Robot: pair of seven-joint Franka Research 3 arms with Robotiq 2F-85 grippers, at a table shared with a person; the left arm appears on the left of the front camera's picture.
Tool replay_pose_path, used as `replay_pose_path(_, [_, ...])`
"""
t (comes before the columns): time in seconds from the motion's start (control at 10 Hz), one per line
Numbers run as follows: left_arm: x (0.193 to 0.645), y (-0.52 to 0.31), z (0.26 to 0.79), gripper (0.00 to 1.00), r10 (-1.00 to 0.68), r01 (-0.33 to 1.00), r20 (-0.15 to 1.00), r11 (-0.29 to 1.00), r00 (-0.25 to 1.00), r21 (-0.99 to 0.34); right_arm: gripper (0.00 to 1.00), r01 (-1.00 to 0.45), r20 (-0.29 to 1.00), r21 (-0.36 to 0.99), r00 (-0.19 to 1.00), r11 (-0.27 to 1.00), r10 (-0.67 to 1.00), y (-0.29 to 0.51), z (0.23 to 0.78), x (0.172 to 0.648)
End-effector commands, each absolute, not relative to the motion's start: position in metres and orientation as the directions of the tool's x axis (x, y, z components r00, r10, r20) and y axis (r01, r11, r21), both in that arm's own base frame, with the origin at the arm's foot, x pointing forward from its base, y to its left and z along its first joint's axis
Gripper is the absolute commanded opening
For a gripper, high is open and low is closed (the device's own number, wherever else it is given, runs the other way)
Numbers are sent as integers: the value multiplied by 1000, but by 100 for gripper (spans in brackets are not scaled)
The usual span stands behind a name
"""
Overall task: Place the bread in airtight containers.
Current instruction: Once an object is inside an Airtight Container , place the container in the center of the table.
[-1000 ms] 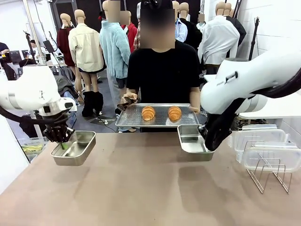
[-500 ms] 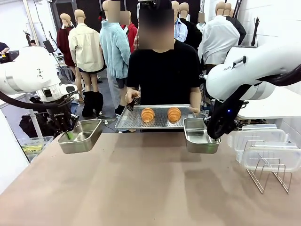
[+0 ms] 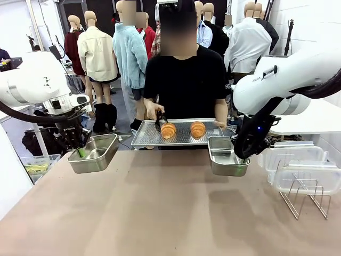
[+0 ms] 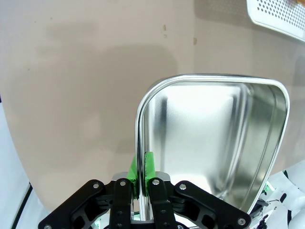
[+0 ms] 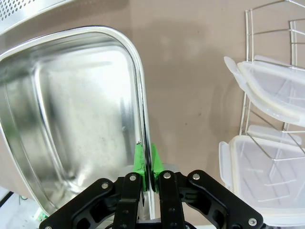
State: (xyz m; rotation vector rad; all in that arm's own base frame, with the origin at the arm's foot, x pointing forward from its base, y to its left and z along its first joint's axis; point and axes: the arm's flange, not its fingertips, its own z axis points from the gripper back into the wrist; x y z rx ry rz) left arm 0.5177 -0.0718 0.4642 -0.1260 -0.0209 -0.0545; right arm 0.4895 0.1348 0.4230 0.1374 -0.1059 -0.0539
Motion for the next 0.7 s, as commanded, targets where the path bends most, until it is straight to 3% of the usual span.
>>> replay_pose_path(0.0, [518,-70,467,0,-49,53,29,991,998,-126,0,47,108,141,992,989,-63,134,426,489])
replay_pose_path(0.6, [518,-70,467,0,-49,53,29,991,998,-126,0,47,108,141,992,989,-63,134,426,489])
